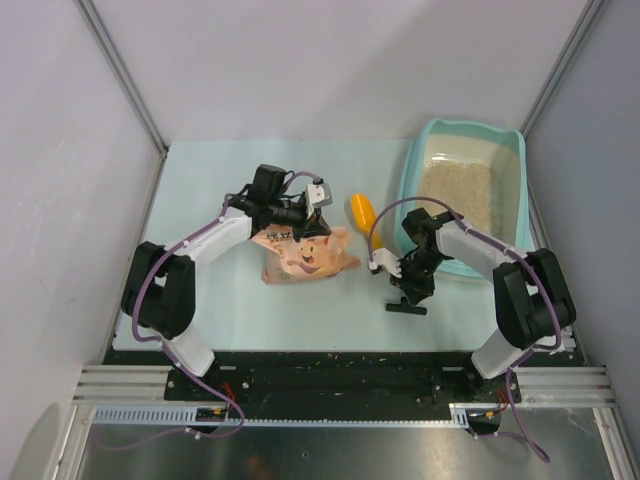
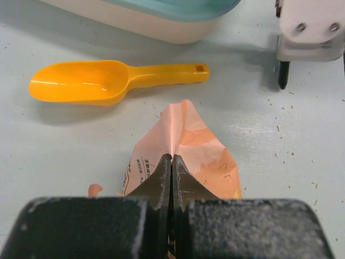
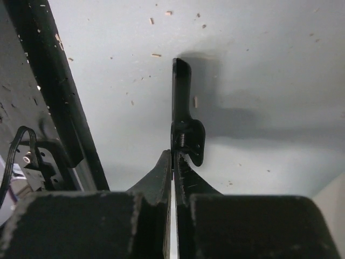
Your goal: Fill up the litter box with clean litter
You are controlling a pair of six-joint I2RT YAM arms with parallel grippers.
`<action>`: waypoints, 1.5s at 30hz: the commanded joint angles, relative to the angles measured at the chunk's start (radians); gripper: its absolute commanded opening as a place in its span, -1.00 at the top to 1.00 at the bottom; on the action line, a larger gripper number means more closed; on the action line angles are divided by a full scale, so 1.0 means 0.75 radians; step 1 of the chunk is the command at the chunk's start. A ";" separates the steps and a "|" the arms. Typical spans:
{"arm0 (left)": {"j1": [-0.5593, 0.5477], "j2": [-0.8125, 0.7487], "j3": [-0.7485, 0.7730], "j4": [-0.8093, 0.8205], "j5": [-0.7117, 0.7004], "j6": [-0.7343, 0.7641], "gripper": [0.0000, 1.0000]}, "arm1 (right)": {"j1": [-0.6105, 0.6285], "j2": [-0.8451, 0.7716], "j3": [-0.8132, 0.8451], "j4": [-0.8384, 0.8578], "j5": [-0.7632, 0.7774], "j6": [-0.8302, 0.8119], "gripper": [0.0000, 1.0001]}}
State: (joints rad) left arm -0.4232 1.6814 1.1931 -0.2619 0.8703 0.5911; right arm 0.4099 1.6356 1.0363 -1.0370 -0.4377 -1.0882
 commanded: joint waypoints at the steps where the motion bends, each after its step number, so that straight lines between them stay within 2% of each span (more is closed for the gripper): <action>1: 0.006 0.012 0.011 -0.027 0.003 -0.023 1.00 | 0.006 -0.133 0.105 -0.104 -0.050 -0.144 1.00; 5: 0.006 0.022 0.019 -0.029 0.007 -0.023 0.99 | 0.016 -0.207 0.244 -0.231 -0.134 -0.224 1.00; 10: 0.006 0.020 0.023 -0.027 0.009 -0.025 1.00 | 0.022 -0.181 0.455 -0.303 -0.228 -0.230 1.00; 15: 0.006 0.018 0.015 -0.027 0.014 -0.027 1.00 | 0.057 -0.042 0.751 -0.199 -0.243 -0.096 1.00; 19: 0.004 0.016 0.019 -0.027 0.007 -0.027 1.00 | 0.083 0.093 0.854 -0.102 -0.214 -0.005 1.00; 30: 0.010 0.022 0.029 -0.027 0.032 -0.052 0.98 | 0.102 0.214 0.829 0.176 -0.220 0.230 1.00; 34: 0.014 0.041 0.045 -0.027 0.073 -0.089 0.85 | 0.112 0.214 0.815 0.243 -0.224 0.314 1.00; 37: 0.018 0.055 0.058 -0.027 0.116 -0.117 0.65 | 0.128 0.220 0.803 0.264 -0.196 0.332 1.00; 38: 0.018 0.059 0.060 -0.027 0.124 -0.121 0.50 | 0.130 0.220 0.799 0.274 -0.196 0.342 1.00; 40: 0.018 0.061 0.058 -0.025 0.138 -0.132 0.39 | 0.135 0.224 0.799 0.288 -0.198 0.355 1.00; 45: 0.018 0.073 0.068 -0.027 0.177 -0.148 0.34 | 0.155 0.233 0.788 0.299 -0.183 0.365 1.00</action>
State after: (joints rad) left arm -0.4110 1.7294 1.2068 -0.2638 0.9314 0.5182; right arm 0.5133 1.7973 1.6329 -0.8814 -0.5873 -0.8406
